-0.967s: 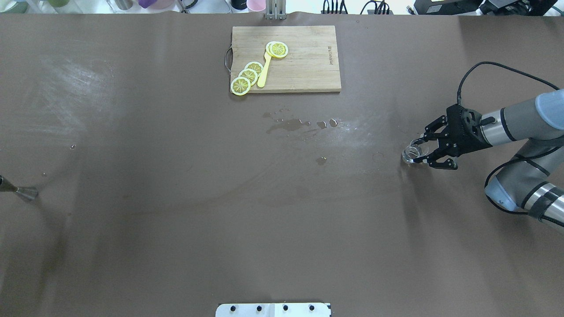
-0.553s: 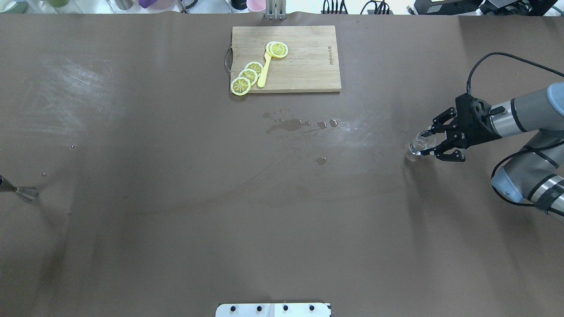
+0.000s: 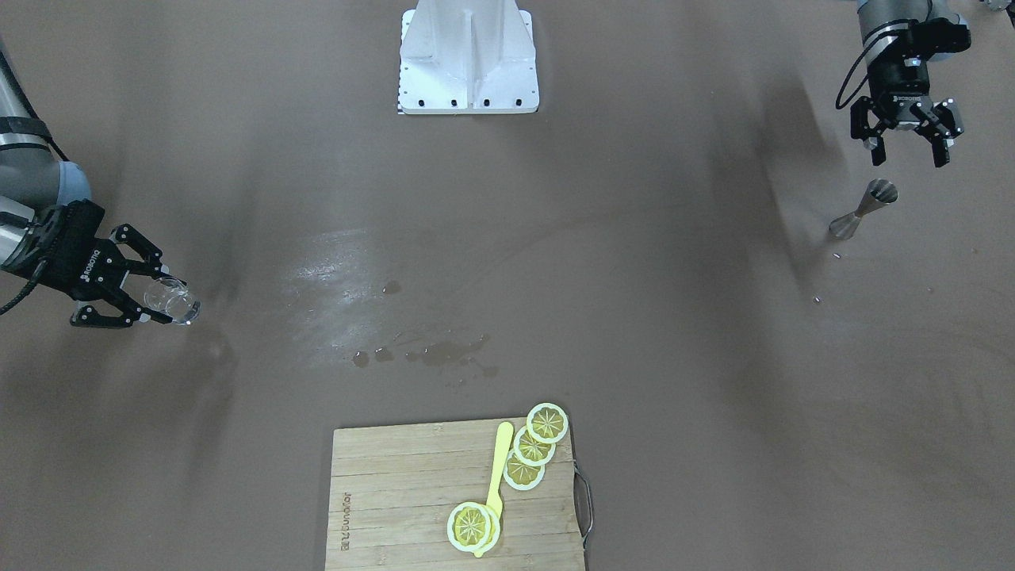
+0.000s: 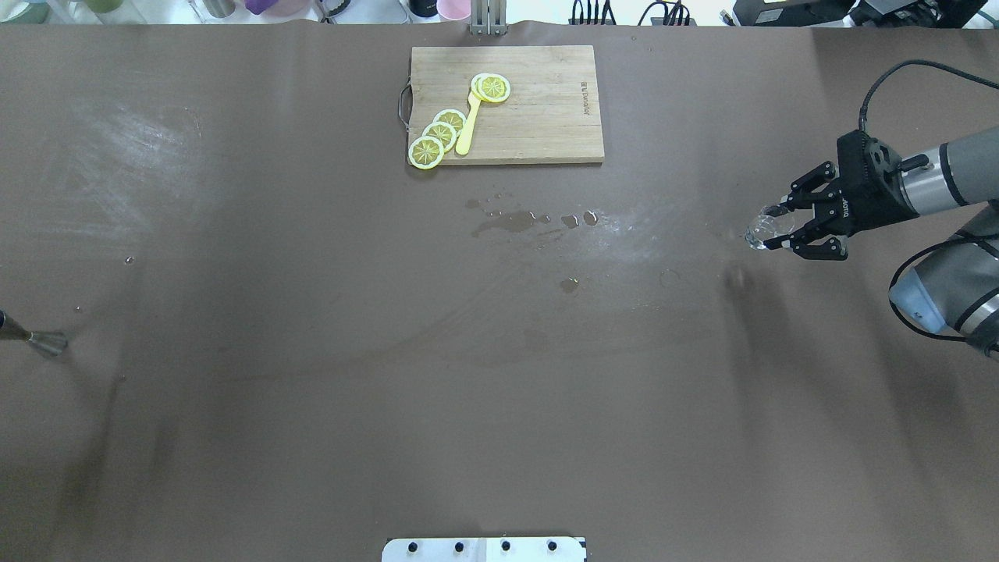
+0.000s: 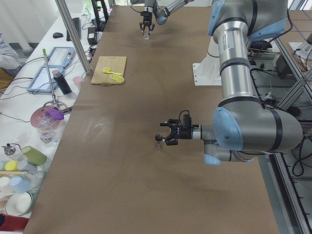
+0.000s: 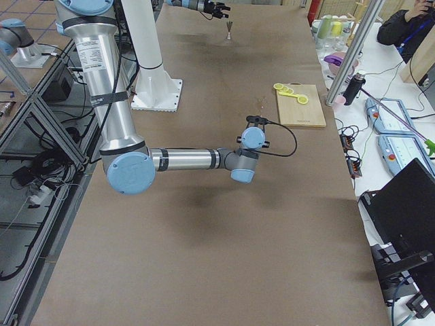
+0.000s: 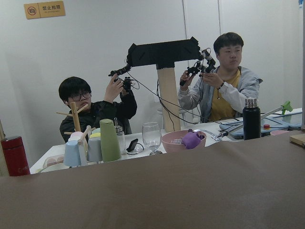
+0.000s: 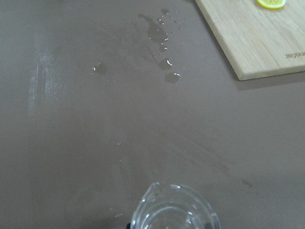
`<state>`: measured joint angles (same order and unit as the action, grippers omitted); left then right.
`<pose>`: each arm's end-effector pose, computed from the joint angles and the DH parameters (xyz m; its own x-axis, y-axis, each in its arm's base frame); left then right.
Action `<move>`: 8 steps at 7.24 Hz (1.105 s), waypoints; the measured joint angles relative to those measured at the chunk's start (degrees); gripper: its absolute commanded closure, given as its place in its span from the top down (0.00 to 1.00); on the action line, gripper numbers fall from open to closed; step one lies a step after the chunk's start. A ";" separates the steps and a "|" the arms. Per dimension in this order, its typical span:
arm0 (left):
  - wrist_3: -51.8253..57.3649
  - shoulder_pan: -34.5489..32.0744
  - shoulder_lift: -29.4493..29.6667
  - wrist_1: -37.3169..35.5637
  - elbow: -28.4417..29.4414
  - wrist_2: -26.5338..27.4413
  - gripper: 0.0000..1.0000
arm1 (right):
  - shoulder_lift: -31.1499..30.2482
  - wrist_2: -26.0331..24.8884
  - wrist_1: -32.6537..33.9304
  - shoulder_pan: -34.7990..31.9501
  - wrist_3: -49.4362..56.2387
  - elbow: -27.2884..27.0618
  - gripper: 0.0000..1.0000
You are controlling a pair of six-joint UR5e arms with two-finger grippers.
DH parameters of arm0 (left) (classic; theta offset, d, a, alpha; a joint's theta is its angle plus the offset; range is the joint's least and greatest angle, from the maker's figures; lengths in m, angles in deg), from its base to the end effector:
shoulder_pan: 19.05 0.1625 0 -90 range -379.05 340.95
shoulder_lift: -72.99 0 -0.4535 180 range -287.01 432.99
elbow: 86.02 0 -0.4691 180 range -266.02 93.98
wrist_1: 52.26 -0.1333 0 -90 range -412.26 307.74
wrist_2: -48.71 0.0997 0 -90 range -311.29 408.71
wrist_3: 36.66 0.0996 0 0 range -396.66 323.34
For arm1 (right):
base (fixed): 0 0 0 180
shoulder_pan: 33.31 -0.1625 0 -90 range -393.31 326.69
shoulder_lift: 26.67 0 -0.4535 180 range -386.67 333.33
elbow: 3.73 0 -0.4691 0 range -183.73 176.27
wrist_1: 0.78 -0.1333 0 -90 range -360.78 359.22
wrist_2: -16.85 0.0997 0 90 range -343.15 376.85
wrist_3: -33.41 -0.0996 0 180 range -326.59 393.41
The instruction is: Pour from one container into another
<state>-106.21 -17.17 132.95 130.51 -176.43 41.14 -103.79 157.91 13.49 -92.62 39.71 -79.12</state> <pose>0.2450 -0.2241 0.7040 0.7304 0.0700 -0.6794 0.6663 0.1454 0.7313 -0.2876 -0.5940 0.5402 0.1425 -0.9839 0.1076 0.1573 0.1298 0.9790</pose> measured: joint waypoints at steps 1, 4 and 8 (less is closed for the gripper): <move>-6.72 0.02 0.09 -5.45 -0.08 0.65 0.98 | 0.29 0.15 -0.01 -0.91 -0.44 -1.32 0.00; -13.22 1.31 0.42 -12.50 -0.24 1.01 0.98 | 1.56 0.53 -0.17 -3.25 -0.85 -3.66 0.00; -25.65 2.21 1.11 -24.36 0.78 1.01 0.98 | 6.37 5.93 11.25 -5.79 -0.86 -7.41 0.00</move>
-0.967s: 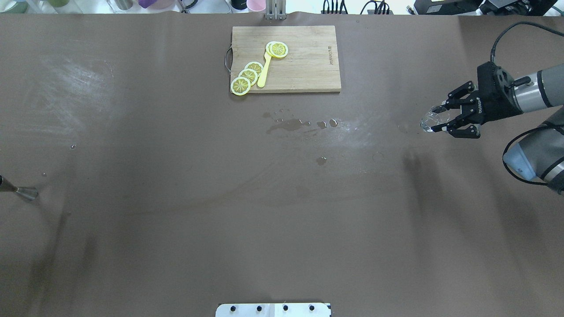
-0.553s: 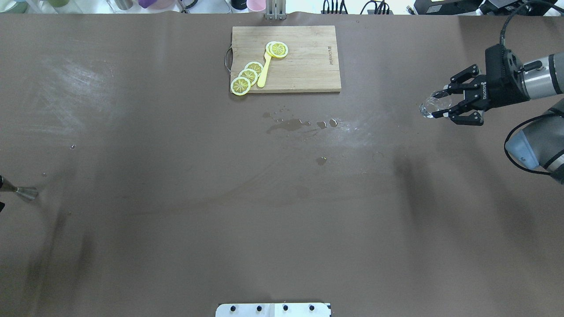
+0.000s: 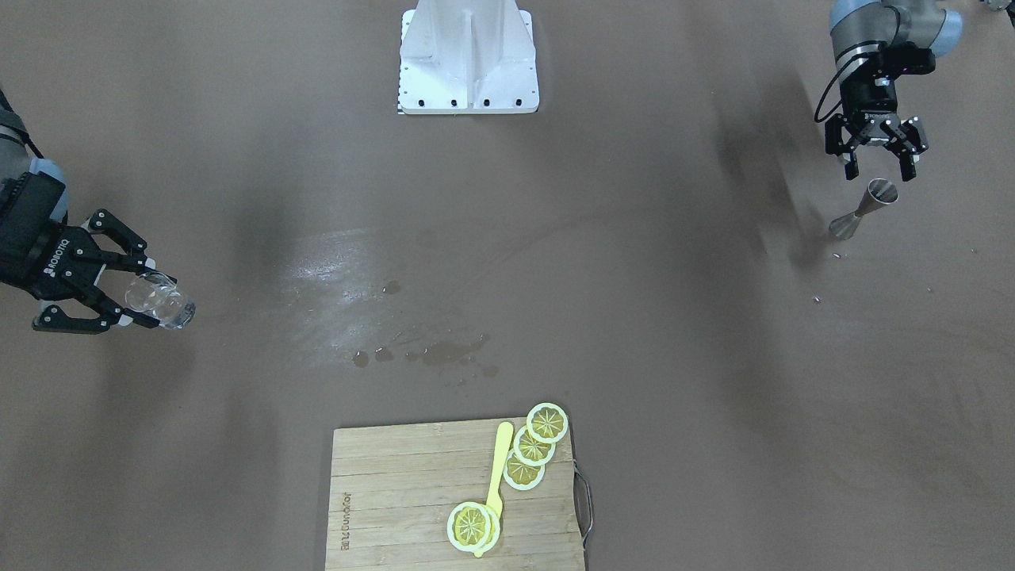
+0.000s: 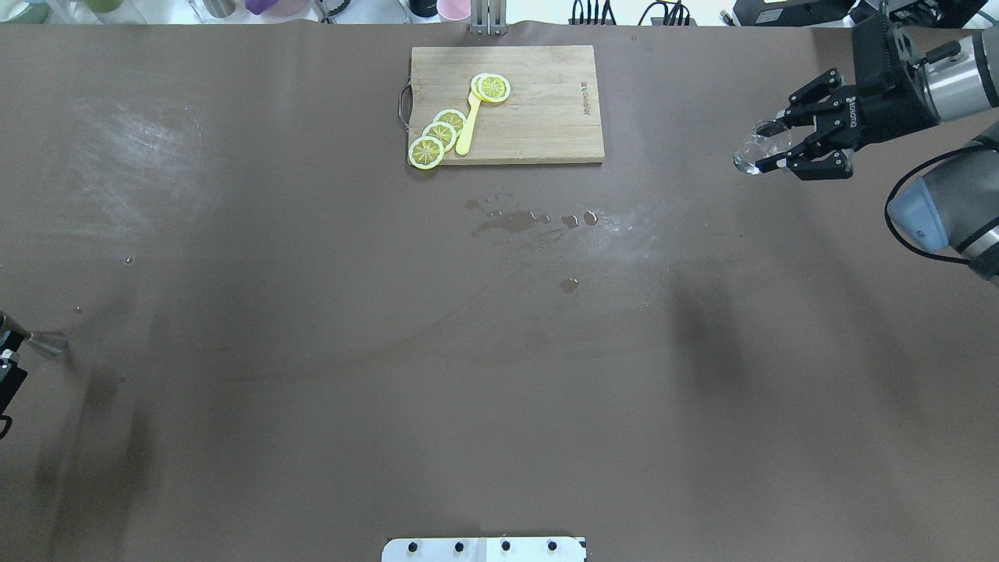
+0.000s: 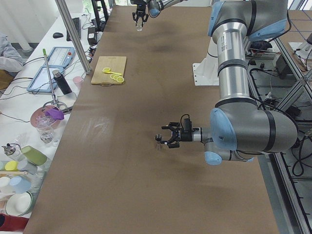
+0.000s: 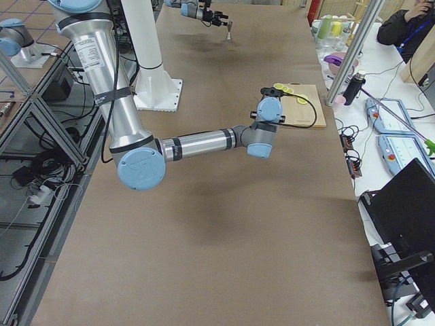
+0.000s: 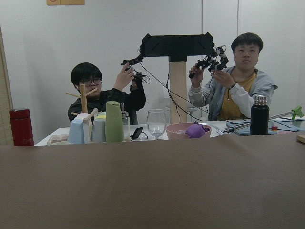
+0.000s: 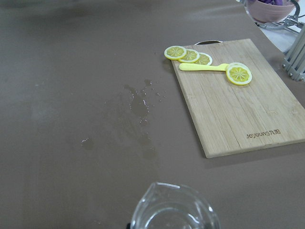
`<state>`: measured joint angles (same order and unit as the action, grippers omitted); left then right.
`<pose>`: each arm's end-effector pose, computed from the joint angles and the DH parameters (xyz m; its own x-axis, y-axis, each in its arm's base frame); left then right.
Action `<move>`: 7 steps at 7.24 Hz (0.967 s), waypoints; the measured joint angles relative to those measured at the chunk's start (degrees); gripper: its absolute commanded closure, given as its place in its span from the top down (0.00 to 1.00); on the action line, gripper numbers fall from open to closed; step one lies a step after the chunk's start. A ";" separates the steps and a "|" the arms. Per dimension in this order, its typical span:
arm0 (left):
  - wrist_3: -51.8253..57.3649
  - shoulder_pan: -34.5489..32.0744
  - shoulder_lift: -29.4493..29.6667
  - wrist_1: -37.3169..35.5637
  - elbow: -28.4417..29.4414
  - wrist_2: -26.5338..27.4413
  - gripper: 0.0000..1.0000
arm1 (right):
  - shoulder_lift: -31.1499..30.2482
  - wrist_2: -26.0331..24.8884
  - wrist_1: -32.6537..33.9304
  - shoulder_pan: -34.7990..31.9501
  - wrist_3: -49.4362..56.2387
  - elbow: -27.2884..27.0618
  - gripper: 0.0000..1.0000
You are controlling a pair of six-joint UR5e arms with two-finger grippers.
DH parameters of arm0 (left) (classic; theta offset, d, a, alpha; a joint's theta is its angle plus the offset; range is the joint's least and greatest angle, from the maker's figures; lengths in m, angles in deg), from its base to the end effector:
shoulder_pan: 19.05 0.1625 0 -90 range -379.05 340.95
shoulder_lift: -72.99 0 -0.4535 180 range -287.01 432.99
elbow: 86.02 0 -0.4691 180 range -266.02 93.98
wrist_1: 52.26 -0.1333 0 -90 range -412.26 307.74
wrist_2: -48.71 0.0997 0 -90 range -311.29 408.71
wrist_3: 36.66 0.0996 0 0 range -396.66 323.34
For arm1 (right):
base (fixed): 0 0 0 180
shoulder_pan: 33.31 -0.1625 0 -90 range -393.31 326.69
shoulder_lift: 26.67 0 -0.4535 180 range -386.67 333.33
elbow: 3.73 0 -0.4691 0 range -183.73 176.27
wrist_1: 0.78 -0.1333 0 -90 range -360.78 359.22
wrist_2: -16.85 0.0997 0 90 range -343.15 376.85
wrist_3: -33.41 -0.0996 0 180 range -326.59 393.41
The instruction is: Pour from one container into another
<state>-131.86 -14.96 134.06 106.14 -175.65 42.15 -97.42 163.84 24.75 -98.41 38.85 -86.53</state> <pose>0.2901 -0.2121 0.7349 0.7150 0.0407 -0.6980 0.6844 0.1630 0.7106 -0.2430 -0.6416 0.4084 0.1408 -0.9847 0.1024 0.1120 0.1186 0.9866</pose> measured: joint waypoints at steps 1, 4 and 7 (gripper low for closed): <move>-5.23 0.02 0.04 -5.43 0.04 0.11 0.98 | 0.20 0.27 3.36 0.08 0.00 -2.47 0.00; -10.25 0.04 0.20 -9.65 0.26 -0.11 0.98 | 0.17 0.03 9.53 0.58 0.00 -6.56 0.00; -10.78 1.06 1.48 -10.17 1.41 -0.51 0.98 | -0.14 -0.23 9.99 0.79 0.06 -6.86 0.00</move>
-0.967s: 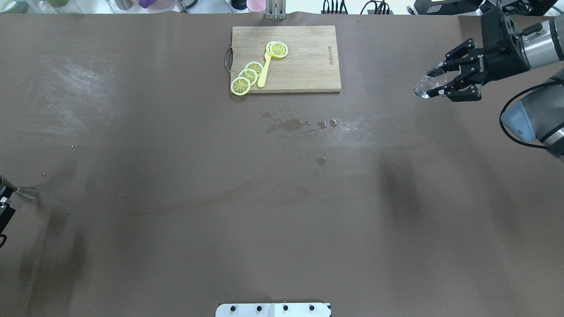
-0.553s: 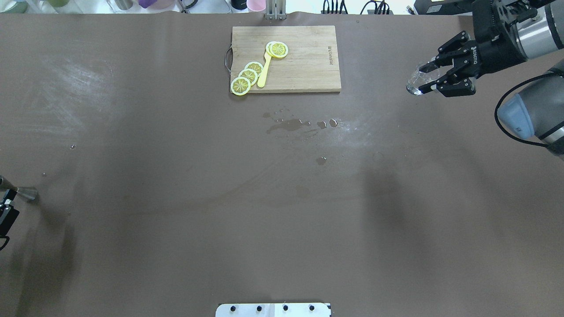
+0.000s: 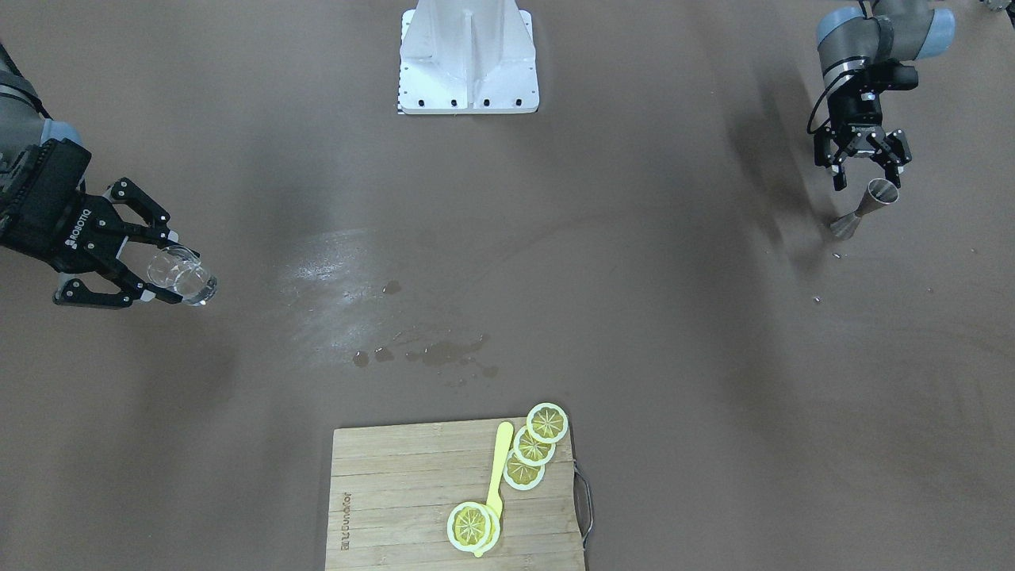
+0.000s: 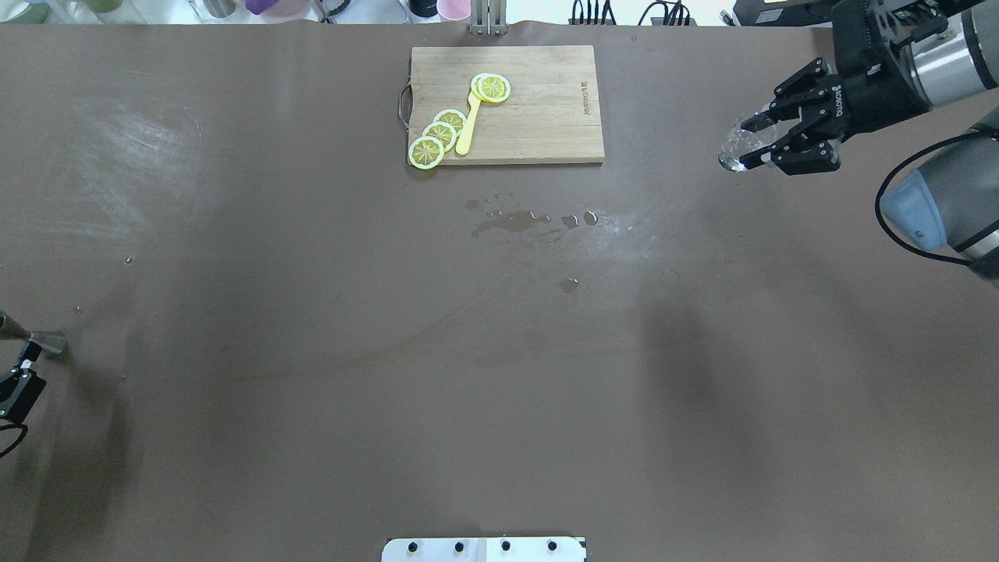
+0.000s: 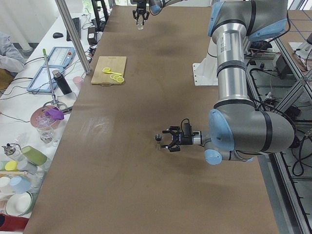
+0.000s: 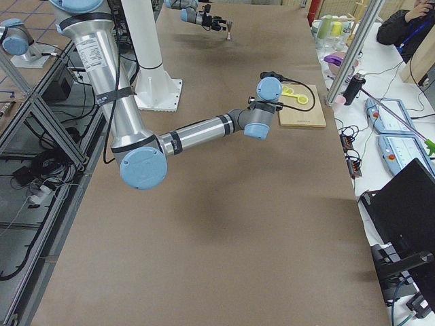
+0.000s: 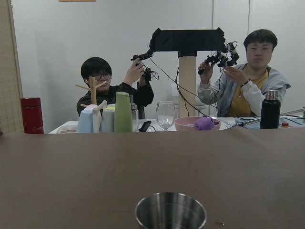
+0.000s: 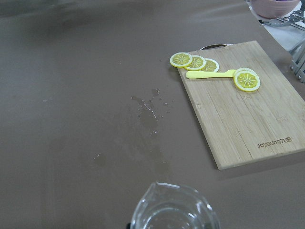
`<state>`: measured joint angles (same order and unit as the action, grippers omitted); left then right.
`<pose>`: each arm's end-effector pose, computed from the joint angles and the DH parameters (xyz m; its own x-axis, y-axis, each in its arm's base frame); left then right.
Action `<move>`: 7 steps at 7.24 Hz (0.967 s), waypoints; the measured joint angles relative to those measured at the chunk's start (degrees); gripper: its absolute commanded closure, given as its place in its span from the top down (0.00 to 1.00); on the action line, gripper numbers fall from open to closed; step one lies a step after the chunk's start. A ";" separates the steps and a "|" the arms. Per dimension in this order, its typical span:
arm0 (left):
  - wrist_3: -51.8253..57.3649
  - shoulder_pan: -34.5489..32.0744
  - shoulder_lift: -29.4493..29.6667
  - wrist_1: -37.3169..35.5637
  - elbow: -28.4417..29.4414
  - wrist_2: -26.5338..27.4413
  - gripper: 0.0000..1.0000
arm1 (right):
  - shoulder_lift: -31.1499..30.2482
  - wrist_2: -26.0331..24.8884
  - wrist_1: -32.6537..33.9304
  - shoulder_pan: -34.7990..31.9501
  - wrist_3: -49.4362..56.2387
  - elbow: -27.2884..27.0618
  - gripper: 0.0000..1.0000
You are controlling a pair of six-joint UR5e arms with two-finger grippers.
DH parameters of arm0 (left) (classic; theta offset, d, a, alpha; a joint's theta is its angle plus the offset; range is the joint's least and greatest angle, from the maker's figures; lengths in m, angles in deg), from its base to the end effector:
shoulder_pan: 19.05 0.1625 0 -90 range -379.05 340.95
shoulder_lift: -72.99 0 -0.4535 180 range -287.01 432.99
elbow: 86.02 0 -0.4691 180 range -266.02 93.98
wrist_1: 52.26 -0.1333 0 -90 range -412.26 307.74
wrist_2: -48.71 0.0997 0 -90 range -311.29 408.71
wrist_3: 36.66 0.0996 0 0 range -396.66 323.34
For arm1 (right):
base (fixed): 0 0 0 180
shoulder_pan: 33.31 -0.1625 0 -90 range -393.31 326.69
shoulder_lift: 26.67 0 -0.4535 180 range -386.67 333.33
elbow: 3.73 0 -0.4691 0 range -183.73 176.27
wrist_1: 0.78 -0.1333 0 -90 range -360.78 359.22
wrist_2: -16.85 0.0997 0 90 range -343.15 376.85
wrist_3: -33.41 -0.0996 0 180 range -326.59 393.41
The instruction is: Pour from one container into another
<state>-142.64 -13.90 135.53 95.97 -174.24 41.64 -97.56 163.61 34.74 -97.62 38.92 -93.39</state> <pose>0.3130 -0.2049 0.7564 0.7087 0.0298 -0.7049 0.6897 0.1810 0.7011 -0.2470 -0.6287 0.3603 0.1341 -0.9799 0.1480 0.1384 0.1664 0.9763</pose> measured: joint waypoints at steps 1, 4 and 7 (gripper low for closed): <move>-1.01 0.24 0.19 -0.58 0.68 -0.31 0.98 | 0.00 0.08 0.00 -0.07 0.02 -0.04 0.00; -7.73 0.03 0.21 -3.01 1.18 -0.68 0.98 | -0.01 0.41 -0.01 -0.15 0.03 -0.07 0.00; -8.16 -0.05 0.44 -6.03 1.16 -2.79 0.96 | 0.05 0.37 -0.01 -0.03 0.05 -0.07 0.00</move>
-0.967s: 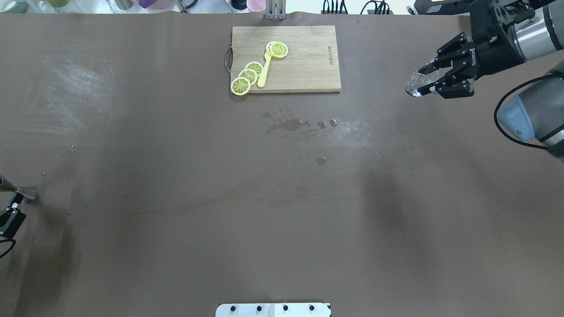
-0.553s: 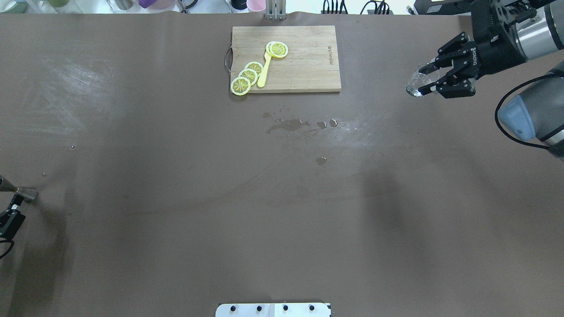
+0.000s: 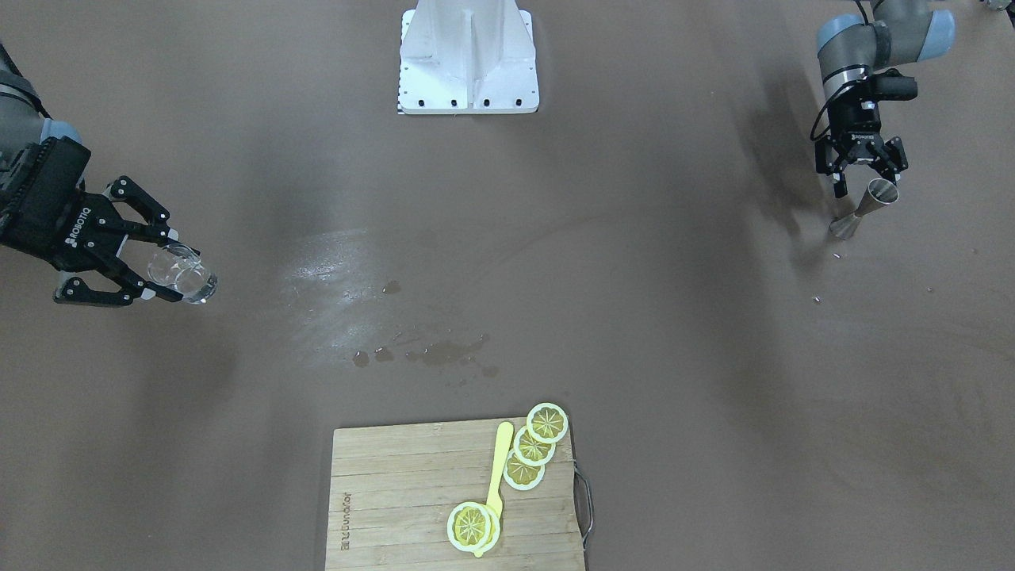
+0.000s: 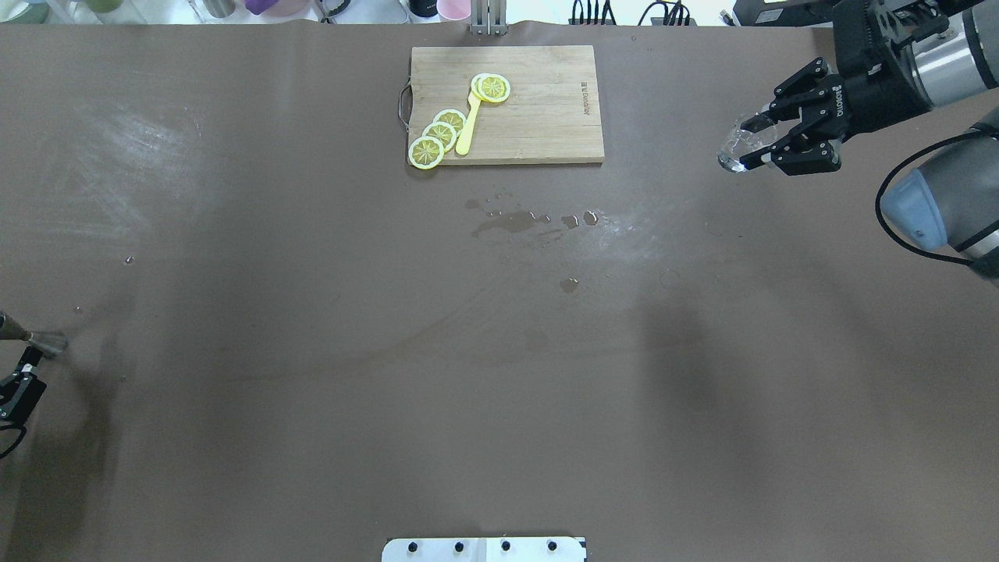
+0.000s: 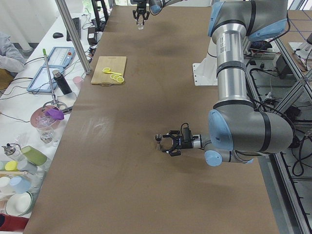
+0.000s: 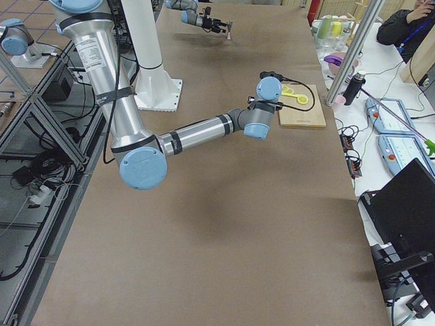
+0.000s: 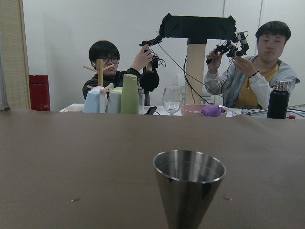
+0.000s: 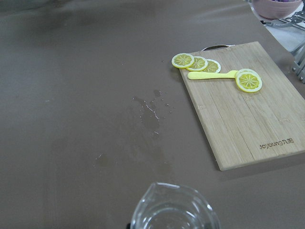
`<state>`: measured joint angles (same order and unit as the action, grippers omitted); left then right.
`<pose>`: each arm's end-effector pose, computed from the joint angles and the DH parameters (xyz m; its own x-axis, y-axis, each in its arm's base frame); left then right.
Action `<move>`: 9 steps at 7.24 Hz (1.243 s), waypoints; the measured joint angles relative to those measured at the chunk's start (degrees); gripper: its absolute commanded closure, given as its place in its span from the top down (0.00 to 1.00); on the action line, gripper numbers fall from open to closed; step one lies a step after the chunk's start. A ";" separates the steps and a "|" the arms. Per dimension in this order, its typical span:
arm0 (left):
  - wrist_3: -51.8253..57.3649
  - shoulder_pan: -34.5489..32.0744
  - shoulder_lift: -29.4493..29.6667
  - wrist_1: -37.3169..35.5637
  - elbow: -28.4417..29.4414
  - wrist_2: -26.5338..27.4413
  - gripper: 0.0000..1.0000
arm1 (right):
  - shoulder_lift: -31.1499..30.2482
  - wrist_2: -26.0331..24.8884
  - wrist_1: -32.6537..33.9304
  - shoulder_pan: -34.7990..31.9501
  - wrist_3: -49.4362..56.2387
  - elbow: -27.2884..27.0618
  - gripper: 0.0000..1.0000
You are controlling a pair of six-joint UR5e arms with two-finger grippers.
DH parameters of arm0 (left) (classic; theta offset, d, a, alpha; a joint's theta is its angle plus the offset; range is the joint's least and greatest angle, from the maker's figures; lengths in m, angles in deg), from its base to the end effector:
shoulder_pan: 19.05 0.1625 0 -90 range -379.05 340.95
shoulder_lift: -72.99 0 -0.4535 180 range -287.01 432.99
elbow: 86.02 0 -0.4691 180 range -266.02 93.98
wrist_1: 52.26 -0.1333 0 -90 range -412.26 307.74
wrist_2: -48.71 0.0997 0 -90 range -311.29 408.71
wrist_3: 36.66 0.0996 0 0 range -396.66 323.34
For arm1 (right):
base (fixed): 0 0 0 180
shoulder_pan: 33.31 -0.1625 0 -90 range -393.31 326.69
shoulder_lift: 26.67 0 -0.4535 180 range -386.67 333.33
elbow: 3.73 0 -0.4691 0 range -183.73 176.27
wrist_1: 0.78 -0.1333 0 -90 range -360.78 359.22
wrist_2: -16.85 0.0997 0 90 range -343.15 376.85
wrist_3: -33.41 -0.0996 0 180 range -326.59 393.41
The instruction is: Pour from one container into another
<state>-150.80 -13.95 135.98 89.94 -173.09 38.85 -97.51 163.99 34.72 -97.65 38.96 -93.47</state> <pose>0.3187 -0.2039 0.7787 0.6954 -0.0082 -0.7186 0.7023 0.2196 0.6771 -0.2467 -0.6281 0.3588 0.1279 -0.9810 0.1462 0.1367 0.1634 0.9770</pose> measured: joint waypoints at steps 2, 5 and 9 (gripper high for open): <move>-0.13 -0.28 0.79 -3.38 -0.41 -1.50 0.82 | -0.01 -0.19 0.00 0.16 0.08 0.00 0.00; -0.22 -1.60 1.12 -4.20 -1.22 -2.24 0.57 | -0.01 -0.61 0.00 0.67 0.21 0.00 0.00; -0.23 -2.51 1.30 -4.30 -1.49 -2.55 0.57 | 0.01 -1.06 0.00 1.09 0.24 0.05 0.00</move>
<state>-151.04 -16.46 137.28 85.65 -174.58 36.30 -97.51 162.93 34.72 -96.56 39.21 -93.42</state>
